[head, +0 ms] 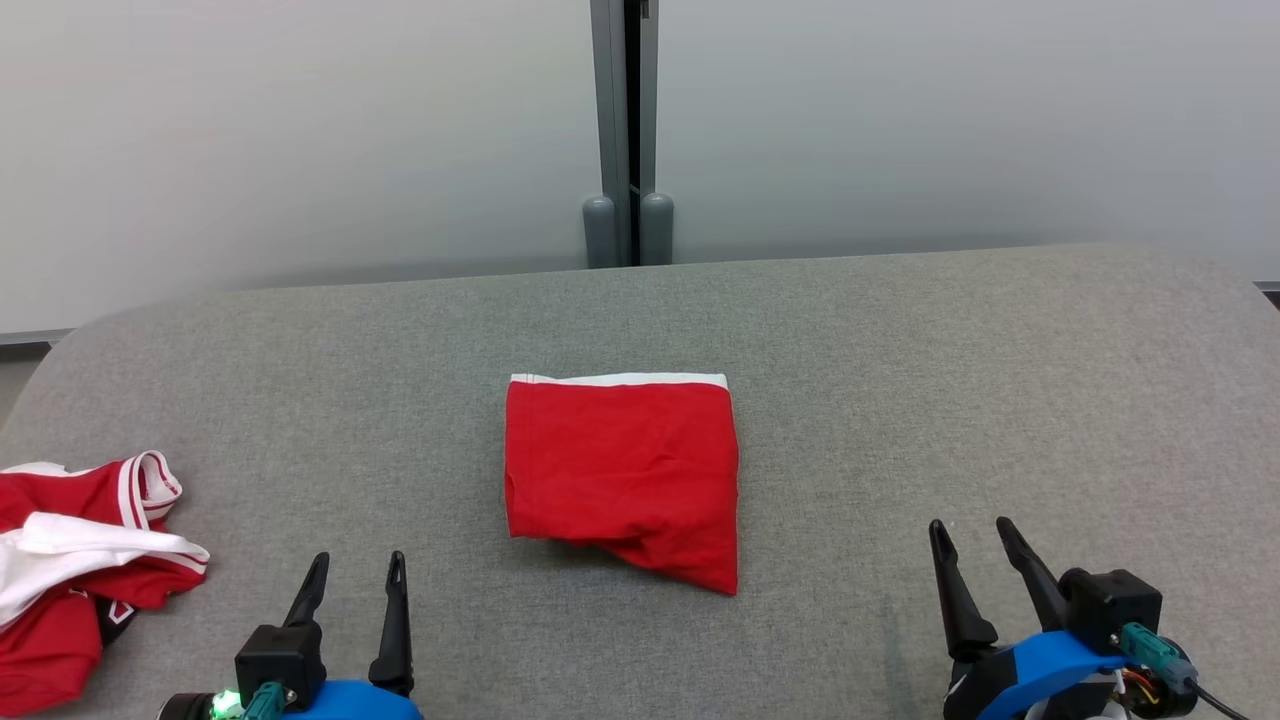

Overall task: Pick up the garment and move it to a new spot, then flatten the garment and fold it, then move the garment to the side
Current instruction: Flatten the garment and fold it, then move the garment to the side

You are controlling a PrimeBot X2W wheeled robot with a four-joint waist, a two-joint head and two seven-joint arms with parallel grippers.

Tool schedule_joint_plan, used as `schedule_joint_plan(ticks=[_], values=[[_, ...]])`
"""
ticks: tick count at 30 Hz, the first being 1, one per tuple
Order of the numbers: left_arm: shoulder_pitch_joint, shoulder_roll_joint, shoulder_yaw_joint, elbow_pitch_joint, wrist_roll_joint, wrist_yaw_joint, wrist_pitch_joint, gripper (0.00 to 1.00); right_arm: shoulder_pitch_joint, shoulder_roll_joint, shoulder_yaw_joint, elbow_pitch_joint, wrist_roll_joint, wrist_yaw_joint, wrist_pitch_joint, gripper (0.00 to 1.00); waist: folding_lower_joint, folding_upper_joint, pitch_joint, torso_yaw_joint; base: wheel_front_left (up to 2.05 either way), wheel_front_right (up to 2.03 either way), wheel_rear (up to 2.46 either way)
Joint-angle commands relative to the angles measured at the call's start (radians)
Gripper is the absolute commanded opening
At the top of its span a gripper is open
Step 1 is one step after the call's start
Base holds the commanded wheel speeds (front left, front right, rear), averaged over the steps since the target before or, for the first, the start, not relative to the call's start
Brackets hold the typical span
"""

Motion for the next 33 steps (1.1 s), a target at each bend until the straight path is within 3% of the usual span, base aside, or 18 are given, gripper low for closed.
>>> schedule_joint_plan(ticks=[1, 7, 15, 21, 27, 28, 29, 30, 33], values=[[0.008, -0.001, 0.001, 0.000, 0.001, 0.000, -0.003, 1.00, 0.010, -0.002, 0.000, 0.001, 0.006, 0.000, -0.003, 1.00, 0.0001, 0.0000, 0.001, -0.001, 0.00, 0.00, 0.00], [-0.012, -0.004, -0.011, -0.003, -0.002, -0.008, -0.003, 1.00, -0.004, -0.002, 0.018, 0.011, 0.022, 0.000, -0.003, 1.00, 0.0001, 0.0000, 0.029, 0.019, 0.00, 0.00, 0.00], [-0.059, -0.002, -0.038, 0.001, -0.016, -0.031, -0.003, 1.00, -0.134, -0.002, 0.092, 0.077, 0.076, 0.000, -0.003, 1.00, 0.0001, 0.0000, 0.130, 0.124, 0.00, 0.00, 0.00], [-0.098, 0.014, -0.056, 0.014, -0.033, -0.042, -0.003, 1.00, -0.305, -0.003, 0.115, 0.244, 0.116, 0.000, -0.003, 1.00, 0.0001, 0.0000, 0.195, 0.229, 0.00, 0.00, 0.00], [-0.115, 0.024, -0.065, 0.008, -0.052, -0.042, -0.003, 1.00, -0.391, -0.003, 0.137, 0.421, 0.158, 0.000, -0.003, 1.00, 0.0001, 0.0000, 0.221, 0.270, 0.00, 0.00, 0.00], [-0.114, 0.027, -0.067, 0.007, -0.055, -0.042, -0.003, 1.00, -0.399, -0.003, 0.148, 0.441, 0.178, 0.000, -0.001, 0.76, 0.0001, 0.0000, 0.223, 0.270, 0.00, 0.00, 0.00], [-0.116, 0.029, -0.069, 0.005, -0.059, -0.042, -0.003, 1.00, -0.403, -0.001, 0.167, 0.457, 0.188, 0.000, -0.001, 0.14, 0.0001, 0.0000, 0.225, 0.268, 0.00, 0.00, 0.00], [-0.119, 0.031, -0.070, 0.002, -0.062, -0.042, -0.003, 1.00, -0.404, 0.002, 0.184, 0.468, 0.199, 0.001, -0.001, 0.00, 0.0001, 0.0000, 0.226, 0.263, 0.00, 0.00, 0.00], [-0.123, 0.036, -0.078, -0.010, -0.069, -0.042, -0.003, 1.00, -0.416, -0.001, 0.183, 0.444, 0.193, 0.000, -0.001, 0.00, 0.0001, 0.0000, 0.226, 0.237, 0.00, 0.00, 0.00]])
